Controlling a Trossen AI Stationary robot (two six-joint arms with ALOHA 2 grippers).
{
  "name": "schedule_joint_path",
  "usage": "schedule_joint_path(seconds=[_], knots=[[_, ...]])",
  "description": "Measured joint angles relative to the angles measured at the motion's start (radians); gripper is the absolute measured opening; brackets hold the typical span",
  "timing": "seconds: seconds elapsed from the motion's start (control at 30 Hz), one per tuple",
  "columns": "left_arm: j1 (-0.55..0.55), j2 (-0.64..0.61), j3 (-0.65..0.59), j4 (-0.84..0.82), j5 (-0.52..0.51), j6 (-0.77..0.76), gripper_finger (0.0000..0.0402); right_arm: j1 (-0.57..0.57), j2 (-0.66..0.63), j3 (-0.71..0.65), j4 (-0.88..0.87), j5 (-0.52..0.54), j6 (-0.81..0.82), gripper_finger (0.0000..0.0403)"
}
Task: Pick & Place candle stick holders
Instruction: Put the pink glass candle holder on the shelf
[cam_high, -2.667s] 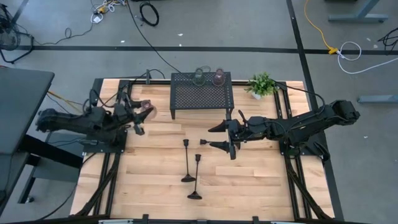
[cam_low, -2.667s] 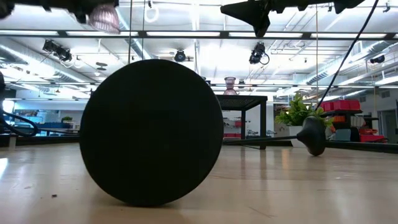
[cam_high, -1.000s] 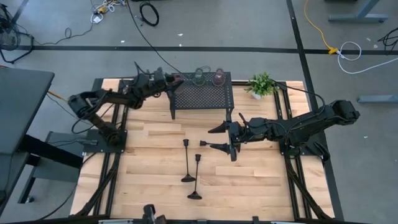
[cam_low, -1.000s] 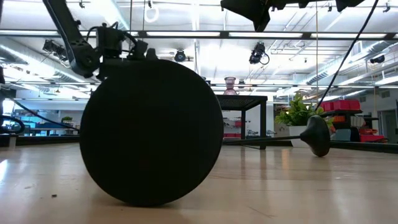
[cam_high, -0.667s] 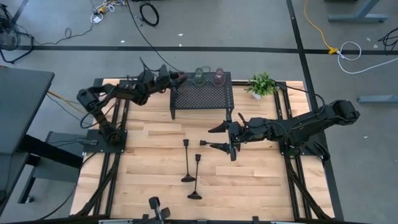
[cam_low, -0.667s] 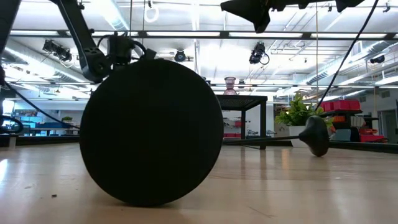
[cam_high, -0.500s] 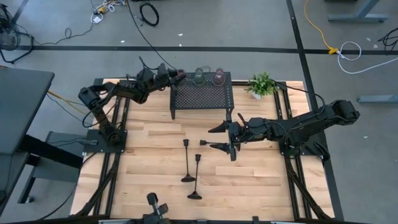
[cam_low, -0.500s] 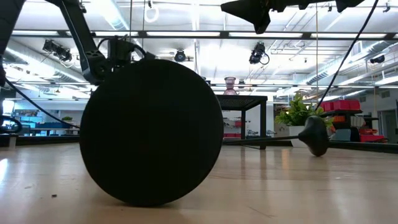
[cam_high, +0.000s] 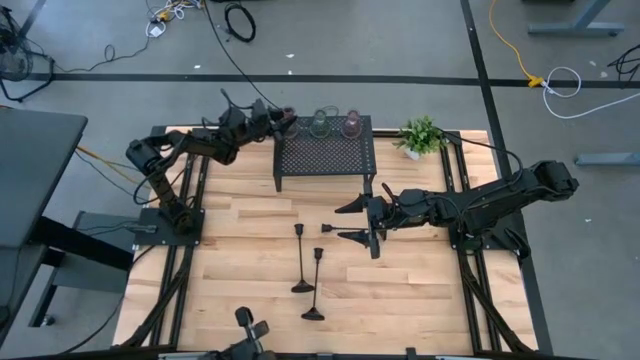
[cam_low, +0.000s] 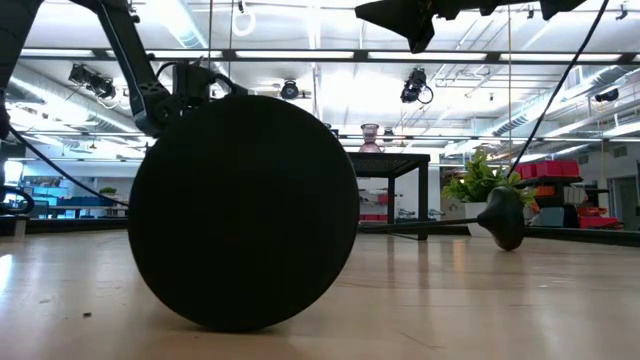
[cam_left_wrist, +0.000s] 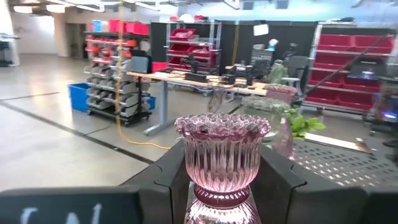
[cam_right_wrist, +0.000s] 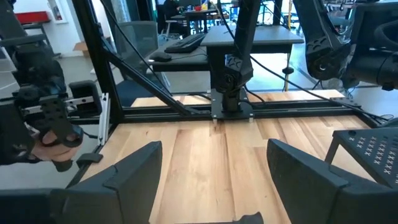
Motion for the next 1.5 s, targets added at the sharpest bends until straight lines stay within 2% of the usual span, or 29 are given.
schedule_joint_path(seconds=[0.1,0.23,0.33,0.57,1.0,1.37,1.5], knots=[[-0.010,0.000,0.000,-0.018,-0.033,-0.014,0.0137,0.000,0.000,0.000,0.000,0.000,0.008,0.0286],[-0.030,0.000,0.000,-0.036,-0.064,-0.011,0.0174,0.000,0.000,0.000,0.000,0.000,0.006,0.0286],[-0.041,0.000,0.000,-0.053,-0.076,-0.005,0.0184,0.000,0.000,0.000,0.000,0.000,0.006,0.0286],[-0.059,0.000,0.000,-0.063,-0.160,0.031,0.0168,0.000,0.000,0.000,-0.003,0.000,0.005,0.0286],[-0.057,0.000,0.000,-0.062,-0.169,0.021,0.0167,0.000,0.000,0.000,-0.017,0.000,0.004,0.0286],[-0.067,-0.012,0.000,-0.046,-0.131,0.018,0.0168,0.000,0.000,-0.001,-0.033,0.000,0.004,0.0286],[-0.067,-0.012,0.000,-0.046,-0.153,0.011,0.0169,0.000,0.000,-0.001,-0.037,0.000,0.004,0.0286]])
